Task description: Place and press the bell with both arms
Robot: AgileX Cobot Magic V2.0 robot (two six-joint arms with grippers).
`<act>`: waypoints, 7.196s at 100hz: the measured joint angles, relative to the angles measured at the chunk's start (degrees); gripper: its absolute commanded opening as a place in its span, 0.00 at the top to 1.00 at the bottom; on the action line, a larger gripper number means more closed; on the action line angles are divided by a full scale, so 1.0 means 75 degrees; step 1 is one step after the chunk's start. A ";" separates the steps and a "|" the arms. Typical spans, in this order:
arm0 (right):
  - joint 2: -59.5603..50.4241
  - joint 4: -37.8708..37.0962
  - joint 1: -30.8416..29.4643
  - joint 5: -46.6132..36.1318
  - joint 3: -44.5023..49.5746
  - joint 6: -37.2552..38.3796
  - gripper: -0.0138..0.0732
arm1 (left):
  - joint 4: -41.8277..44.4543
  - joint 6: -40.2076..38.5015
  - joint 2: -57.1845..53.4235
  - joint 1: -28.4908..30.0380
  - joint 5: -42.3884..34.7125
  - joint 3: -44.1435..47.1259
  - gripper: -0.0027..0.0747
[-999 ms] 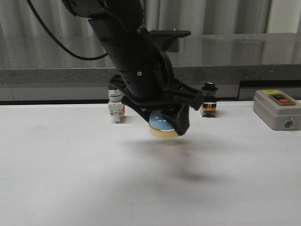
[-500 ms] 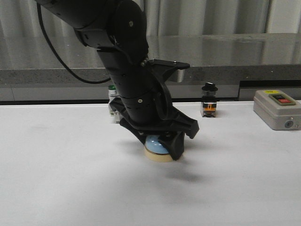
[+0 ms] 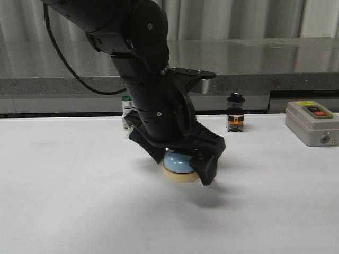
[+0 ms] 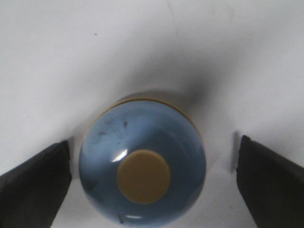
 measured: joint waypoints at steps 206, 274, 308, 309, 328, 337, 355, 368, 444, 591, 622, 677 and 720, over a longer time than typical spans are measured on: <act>0.0000 0.0000 0.0000 0.0000 0.0000 0.0000 0.91 | 0.0078 -0.0544 -1.2265 0.4171 -0.0104 0.6483 0.99; 0.0000 0.0000 0.0000 0.0000 0.0000 0.0000 0.91 | 0.0589 -0.0544 -1.2381 0.4171 -0.0427 0.6793 0.99; 0.0000 0.0000 0.0000 0.0000 0.0000 0.0000 0.91 | 0.0811 -0.0544 -1.4407 0.4641 -0.2053 0.9146 0.99; 0.0000 0.0000 0.0000 0.0000 0.0000 0.0000 0.91 | 0.0808 -0.0544 -1.4506 0.4684 -0.2101 0.9268 0.99; 0.0000 0.0000 0.0000 0.0000 0.0000 0.0000 0.91 | 0.0962 -0.0544 -1.5775 0.4865 -0.2851 1.0721 0.99; 0.0000 0.0000 0.0000 0.0000 0.0000 0.0000 0.91 | 0.0995 -0.0544 -1.5996 0.4879 -0.3124 1.1102 0.99; -0.0006 0.0000 -0.0012 -0.0017 0.0000 0.0000 0.91 | 0.1039 -0.0544 -1.5996 0.4879 -0.3799 1.1102 0.99; -0.0006 0.0000 -0.0012 -0.0017 0.0000 0.0000 0.91 | 0.1039 -0.0544 -1.5996 0.4879 -0.3906 1.1102 0.99; -0.0006 0.0000 -0.0012 -0.0017 0.0000 0.0000 0.91 | 0.1039 -0.0544 -1.5996 0.4879 -0.3927 1.1102 0.99; 0.7598 0.1264 0.0246 0.4207 -0.6638 0.0072 0.91 | 0.1051 -0.0544 -1.5996 0.4879 -0.3927 1.1102 0.99; 0.9881 0.1325 0.1587 0.3995 -0.7732 -0.0183 0.91 | 0.1051 -0.0544 -1.5996 0.4879 -0.3927 1.1102 0.99; 1.3665 0.1354 0.3204 0.3949 -1.0187 -0.0327 0.91 | 0.1051 -0.0544 -1.5996 0.4879 -0.3927 1.1102 0.99; 1.4499 0.1368 0.3563 0.4126 -1.0694 -0.0340 0.91 | 0.1051 -0.0544 -1.5996 0.4879 -0.3927 1.1102 0.99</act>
